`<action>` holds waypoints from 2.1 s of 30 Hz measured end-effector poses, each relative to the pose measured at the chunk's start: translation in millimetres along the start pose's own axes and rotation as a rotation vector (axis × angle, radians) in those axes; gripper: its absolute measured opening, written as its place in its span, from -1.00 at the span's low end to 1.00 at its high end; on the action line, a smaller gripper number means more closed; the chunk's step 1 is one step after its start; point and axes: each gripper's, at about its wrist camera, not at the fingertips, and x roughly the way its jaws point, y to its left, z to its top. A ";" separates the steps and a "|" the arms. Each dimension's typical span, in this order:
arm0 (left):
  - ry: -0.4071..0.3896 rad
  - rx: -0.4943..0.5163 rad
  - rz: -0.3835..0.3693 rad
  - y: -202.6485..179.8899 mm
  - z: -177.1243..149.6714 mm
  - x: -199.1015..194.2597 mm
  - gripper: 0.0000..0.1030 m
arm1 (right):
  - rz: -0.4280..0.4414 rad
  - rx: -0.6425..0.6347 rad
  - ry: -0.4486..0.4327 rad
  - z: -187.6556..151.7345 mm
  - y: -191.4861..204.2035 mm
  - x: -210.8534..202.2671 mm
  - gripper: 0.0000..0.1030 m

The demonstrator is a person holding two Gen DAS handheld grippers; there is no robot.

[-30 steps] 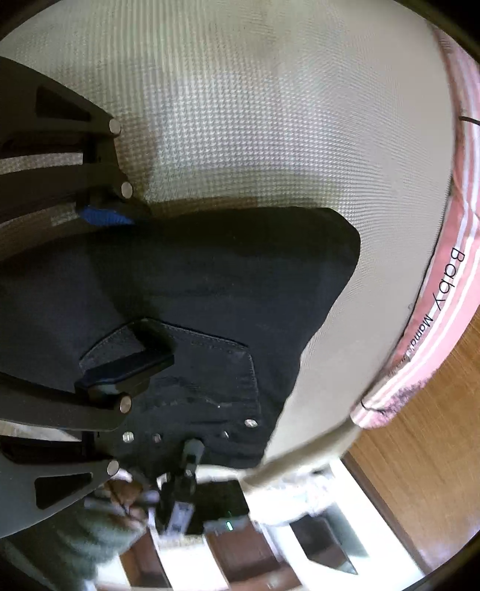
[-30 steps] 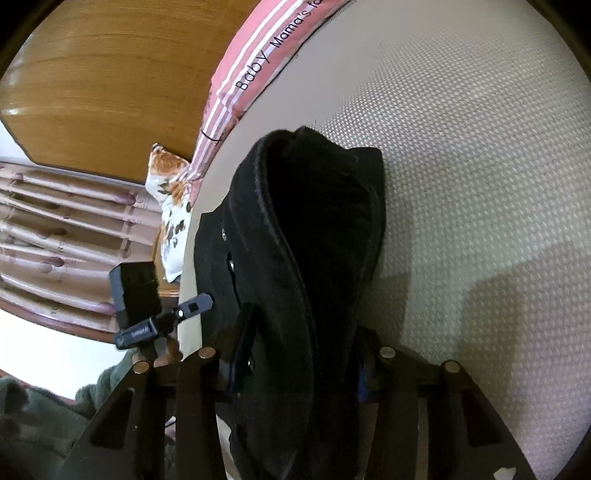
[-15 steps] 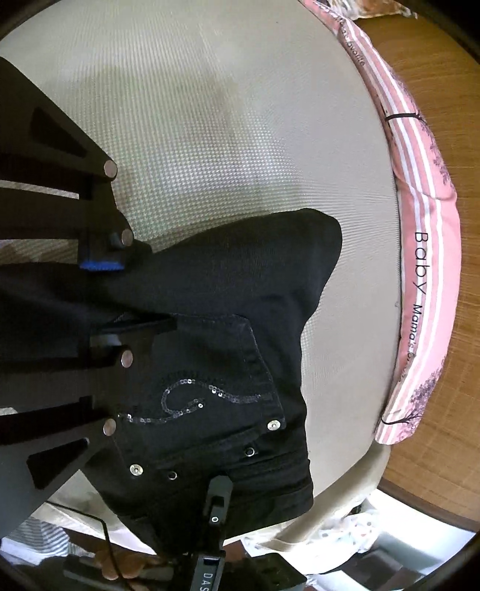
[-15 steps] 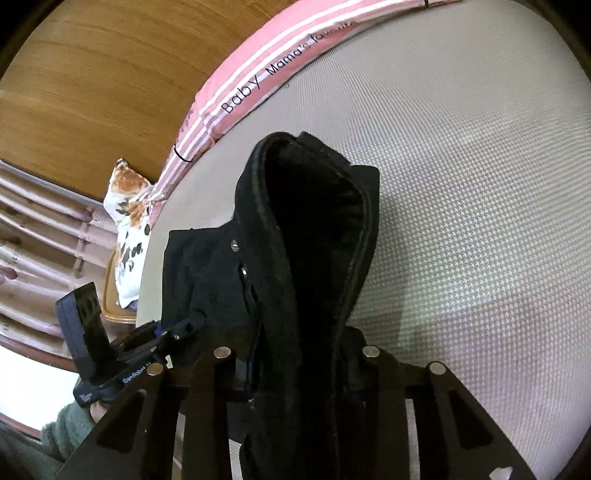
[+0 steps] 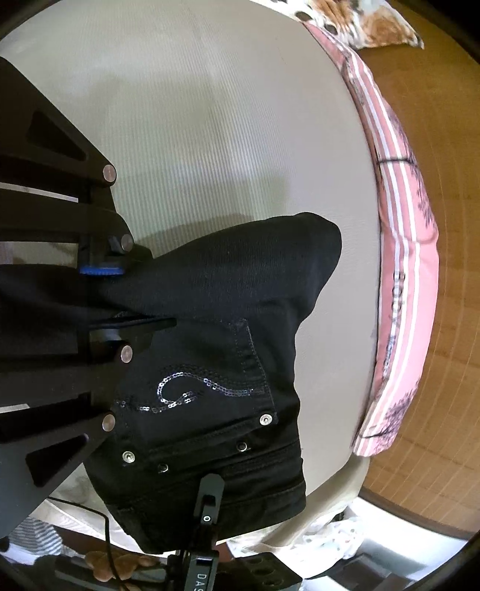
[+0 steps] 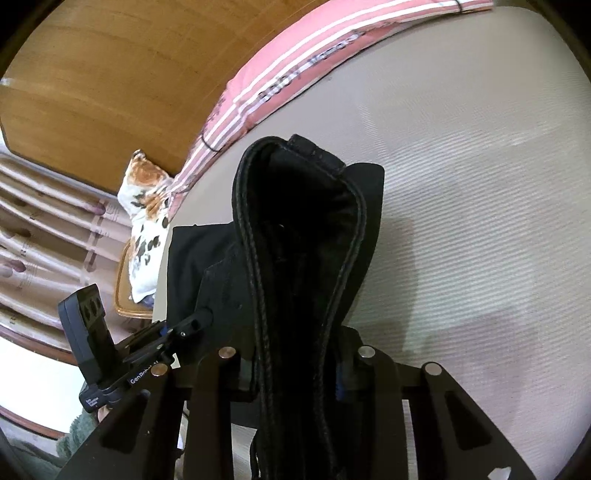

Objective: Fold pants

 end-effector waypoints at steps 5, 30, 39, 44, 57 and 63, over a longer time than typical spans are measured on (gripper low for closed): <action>-0.014 -0.037 0.027 27.0 0.7 -9.5 -0.67 | 0.019 -0.032 0.025 8.2 22.9 20.3 -0.49; -0.045 -0.110 0.042 112.4 79.5 24.7 -0.67 | 0.009 -0.065 0.044 96.1 65.7 96.9 -0.50; -0.033 -0.092 0.062 121.1 76.4 62.6 -0.44 | -0.188 -0.157 0.033 96.9 47.3 123.0 -0.33; -0.072 -0.061 0.124 119.4 70.4 66.2 -0.14 | -0.271 -0.200 -0.003 90.8 45.1 128.2 0.08; -0.087 -0.026 0.254 100.5 23.9 44.2 0.05 | -0.334 -0.240 -0.045 49.7 46.6 91.3 0.19; -0.097 -0.045 0.296 91.1 2.9 24.2 0.05 | -0.331 -0.227 -0.098 30.5 44.6 67.3 0.25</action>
